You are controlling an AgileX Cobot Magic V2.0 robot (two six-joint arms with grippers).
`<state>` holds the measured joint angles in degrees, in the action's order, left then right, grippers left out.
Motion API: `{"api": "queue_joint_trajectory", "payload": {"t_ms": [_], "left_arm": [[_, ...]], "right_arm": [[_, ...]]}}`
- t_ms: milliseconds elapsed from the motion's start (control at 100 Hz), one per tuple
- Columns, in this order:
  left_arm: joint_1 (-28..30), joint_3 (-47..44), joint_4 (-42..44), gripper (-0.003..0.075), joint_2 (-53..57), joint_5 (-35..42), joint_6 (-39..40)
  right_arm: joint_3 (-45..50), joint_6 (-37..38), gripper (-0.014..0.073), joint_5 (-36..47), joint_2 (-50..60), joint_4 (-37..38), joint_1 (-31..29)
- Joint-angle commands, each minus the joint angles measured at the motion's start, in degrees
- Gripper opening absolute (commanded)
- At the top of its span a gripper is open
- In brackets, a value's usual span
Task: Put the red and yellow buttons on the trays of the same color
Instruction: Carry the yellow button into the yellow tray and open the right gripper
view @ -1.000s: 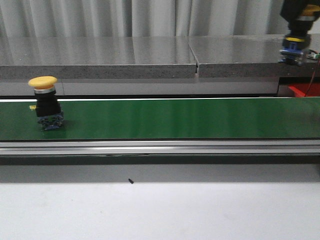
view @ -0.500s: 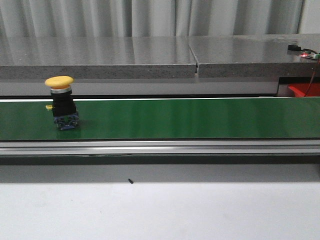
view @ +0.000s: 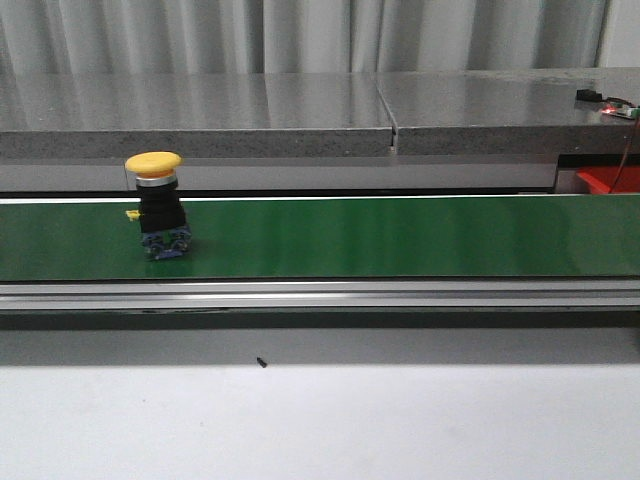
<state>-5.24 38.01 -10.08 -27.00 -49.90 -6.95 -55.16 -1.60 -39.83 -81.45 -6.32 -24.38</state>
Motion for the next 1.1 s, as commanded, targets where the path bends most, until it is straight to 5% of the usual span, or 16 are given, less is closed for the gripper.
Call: {"api": "queue_joint_trajectory", "payload": {"t_ms": [0, 880, 1090], "left_arm": [[-0.4, 1.3, -0.9, -0.0019, -0.4, 3.5, 0.0], [-0.4, 1.3, -0.9, -0.0019, -0.4, 3.5, 0.0], [-0.4, 1.3, -1.0, -0.0019, -0.4, 3.5, 0.0]], "right_arm": [[0.4, 0.3, 0.0099, 4.9, 2.2, -0.3, -0.5], [6.2, 1.3, 0.0104, 11.5, -0.4, -0.3, -0.5], [6.2, 1.3, 0.0248, 11.6, -0.5, -0.3, -0.5]]}}
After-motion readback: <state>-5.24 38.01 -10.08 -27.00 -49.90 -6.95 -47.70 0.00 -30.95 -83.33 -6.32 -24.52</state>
